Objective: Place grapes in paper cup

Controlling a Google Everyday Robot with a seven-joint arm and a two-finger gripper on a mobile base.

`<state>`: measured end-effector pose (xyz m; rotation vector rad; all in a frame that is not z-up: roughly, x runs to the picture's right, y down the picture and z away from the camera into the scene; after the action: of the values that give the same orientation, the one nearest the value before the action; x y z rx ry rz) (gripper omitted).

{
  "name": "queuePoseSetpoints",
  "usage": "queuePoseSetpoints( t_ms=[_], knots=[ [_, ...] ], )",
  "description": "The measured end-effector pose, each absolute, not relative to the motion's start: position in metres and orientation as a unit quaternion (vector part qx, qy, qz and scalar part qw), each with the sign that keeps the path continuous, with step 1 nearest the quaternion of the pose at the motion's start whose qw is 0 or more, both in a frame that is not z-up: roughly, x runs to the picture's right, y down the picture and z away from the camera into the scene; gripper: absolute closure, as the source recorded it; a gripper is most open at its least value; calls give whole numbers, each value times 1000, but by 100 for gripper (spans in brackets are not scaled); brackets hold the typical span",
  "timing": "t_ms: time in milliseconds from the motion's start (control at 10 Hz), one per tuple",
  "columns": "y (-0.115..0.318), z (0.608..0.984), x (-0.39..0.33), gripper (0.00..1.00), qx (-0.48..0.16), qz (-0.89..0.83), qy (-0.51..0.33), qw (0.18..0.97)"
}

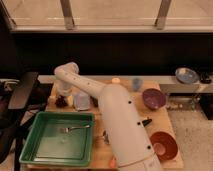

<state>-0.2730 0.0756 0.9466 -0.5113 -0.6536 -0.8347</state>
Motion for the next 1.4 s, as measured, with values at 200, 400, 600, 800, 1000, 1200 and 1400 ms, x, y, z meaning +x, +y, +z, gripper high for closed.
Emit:
queuePoseSetpoints(
  t_ms=[200,400,600,800,1000,1200,1400],
  knots=[
    [76,945,-273,82,-242,-394,-308,831],
    [75,946,-272,98,-241,-396,-307,831],
    [74,938,-272,100,-230,-401,-308,831],
    [59,916,-262,100,-199,-403,-315,836],
    [33,879,-248,100,-166,-402,-333,837],
    [5,839,-222,100,-135,-397,-346,840],
    [-8,812,-183,100,-124,-395,-341,844]
  ],
)
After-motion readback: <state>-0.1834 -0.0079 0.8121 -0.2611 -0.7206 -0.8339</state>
